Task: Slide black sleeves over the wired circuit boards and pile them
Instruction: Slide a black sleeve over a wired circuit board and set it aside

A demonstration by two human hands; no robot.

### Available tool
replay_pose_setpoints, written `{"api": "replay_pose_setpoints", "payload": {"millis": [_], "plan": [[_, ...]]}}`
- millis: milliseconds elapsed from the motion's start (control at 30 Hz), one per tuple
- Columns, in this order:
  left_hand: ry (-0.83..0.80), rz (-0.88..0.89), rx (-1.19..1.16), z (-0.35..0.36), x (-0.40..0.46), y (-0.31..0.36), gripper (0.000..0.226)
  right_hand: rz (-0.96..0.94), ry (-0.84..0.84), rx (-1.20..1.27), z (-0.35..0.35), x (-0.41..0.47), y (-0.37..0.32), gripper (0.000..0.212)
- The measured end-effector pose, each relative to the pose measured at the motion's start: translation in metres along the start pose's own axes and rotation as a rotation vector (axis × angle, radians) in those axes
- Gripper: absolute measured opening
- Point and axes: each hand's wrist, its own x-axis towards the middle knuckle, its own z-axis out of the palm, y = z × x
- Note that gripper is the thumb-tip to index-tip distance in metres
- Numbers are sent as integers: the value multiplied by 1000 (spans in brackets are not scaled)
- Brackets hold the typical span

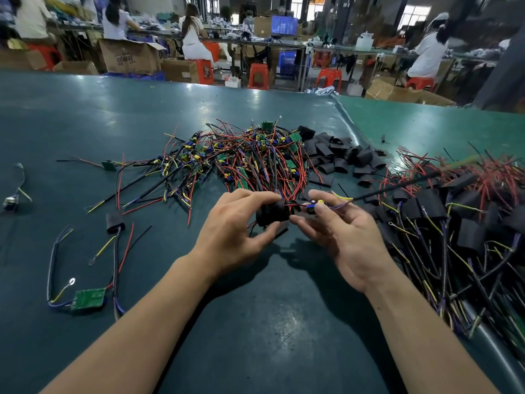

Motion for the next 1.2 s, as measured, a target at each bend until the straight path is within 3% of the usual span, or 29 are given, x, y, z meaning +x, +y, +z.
{"api": "replay_pose_setpoints", "payload": {"millis": [200, 300, 600, 767, 967, 1200], "plan": [[48, 146, 36, 4, 1, 1, 29, -198, 60, -304, -6, 0, -2, 18], [58, 192, 79, 3, 3, 1, 27, -276, 31, -308, -6, -2, -5, 17], [14, 252, 28, 2, 8, 10, 26, -200, 18, -84, -2, -3, -6, 19], [10, 233, -47, 3, 6, 10, 25, -183, 20, -227, -1, -5, -5, 19], [30, 210, -83, 4, 5, 12, 25, -128, -39, -137, 1, -6, -4, 18], [52, 196, -109, 7, 6, 15, 27, -167, 100, -159, 3, -4, -2, 15]]}}
